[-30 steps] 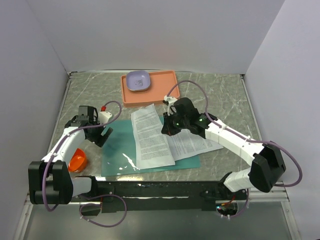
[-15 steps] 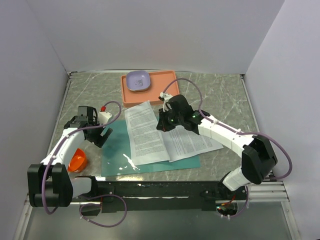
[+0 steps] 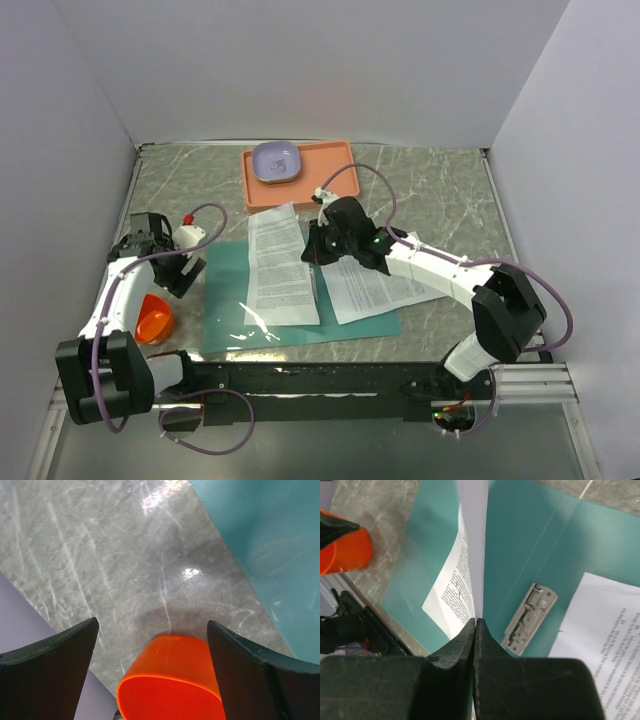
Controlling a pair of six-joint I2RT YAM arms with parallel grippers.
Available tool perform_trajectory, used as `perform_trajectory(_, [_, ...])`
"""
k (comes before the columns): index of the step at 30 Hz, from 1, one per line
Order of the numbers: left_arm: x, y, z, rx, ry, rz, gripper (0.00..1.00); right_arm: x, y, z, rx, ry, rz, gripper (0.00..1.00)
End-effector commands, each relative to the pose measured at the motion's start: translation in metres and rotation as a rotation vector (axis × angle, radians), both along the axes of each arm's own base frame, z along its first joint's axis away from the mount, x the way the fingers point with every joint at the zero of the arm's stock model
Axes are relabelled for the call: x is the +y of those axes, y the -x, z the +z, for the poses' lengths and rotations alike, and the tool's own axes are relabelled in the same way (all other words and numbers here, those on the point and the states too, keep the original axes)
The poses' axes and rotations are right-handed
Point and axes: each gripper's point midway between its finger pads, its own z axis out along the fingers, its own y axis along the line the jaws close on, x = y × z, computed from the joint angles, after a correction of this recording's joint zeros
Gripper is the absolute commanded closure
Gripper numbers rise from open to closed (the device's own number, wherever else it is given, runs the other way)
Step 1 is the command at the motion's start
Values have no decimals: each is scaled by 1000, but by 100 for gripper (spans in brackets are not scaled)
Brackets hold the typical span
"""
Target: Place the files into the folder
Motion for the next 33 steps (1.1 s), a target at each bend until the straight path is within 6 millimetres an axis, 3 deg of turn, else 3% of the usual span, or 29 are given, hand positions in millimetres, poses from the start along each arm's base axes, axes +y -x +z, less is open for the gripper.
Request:
perform_trajectory(1, [-8, 8, -9, 39, 29, -81, 4, 10, -5, -1, -12, -38, -44, 100])
perform_trajectory(12, [-18, 9, -33, 105, 71, -122, 4, 30, 8, -30, 51, -25, -47, 100])
perform_trajectory(22, [-40, 1, -49, 138, 92, -158, 2, 34, 10, -46, 77, -1, -55, 100])
perform_trajectory(33, [-35, -1, -63, 150, 61, -123, 2, 39, 7, -57, 85, 21, -57, 100])
